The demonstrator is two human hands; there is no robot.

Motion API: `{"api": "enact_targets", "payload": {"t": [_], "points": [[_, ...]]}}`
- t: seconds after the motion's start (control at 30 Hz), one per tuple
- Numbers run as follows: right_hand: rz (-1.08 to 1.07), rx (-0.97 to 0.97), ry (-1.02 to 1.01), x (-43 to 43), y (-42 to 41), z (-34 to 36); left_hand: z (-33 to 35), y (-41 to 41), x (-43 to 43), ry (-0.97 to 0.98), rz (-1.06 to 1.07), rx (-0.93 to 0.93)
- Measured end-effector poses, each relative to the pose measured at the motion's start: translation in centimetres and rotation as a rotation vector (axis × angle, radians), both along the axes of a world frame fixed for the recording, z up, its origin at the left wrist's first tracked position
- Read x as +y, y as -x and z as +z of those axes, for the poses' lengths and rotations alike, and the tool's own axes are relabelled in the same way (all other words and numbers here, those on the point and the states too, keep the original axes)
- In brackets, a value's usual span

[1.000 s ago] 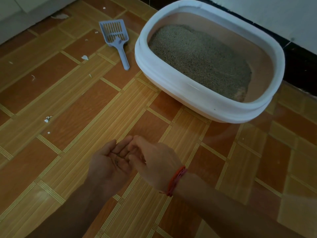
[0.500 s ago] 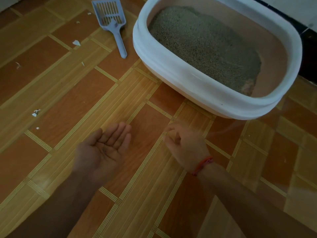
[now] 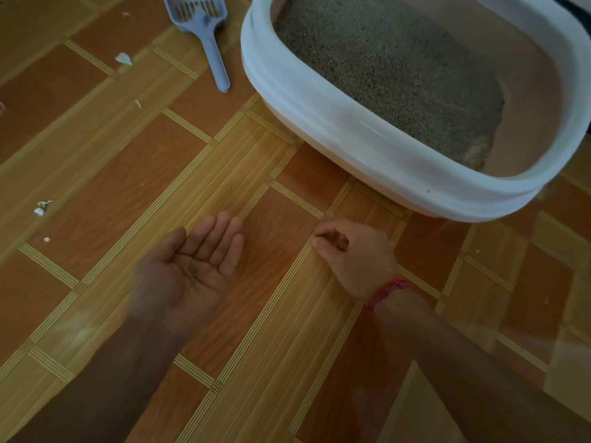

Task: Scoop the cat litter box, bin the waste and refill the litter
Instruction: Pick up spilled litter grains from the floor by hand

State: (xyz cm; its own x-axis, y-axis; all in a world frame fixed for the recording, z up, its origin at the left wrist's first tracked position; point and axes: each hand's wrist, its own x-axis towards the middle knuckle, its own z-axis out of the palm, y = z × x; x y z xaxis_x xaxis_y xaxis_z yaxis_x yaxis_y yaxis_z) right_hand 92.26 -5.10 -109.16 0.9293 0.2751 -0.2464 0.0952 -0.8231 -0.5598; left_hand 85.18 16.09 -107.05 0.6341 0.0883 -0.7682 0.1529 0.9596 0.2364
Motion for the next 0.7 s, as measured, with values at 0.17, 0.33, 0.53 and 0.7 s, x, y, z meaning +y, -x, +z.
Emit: {"api": "enact_targets", "payload": {"t": [0.17,0.33,0.53,0.7], "points": [[0.021,-0.028,0.016,0.3,0.0,-0.4,-0.4,-0.2,-0.2,-0.012,-0.005,-0.003],[0.084,-0.106,0.07,0.4,0.4,-1.0,-0.7,-0.2,-0.2,-0.016,-0.01,-0.014],[0.125,-0.076,0.15,0.6,0.5,-0.7,-0.9,-0.2,-0.6,-0.026,-0.026,-0.014],[0.157,-0.032,0.039,2.0,0.9,1.3,-1.0,-0.1,-0.9,-0.011,-0.034,-0.009]]}}
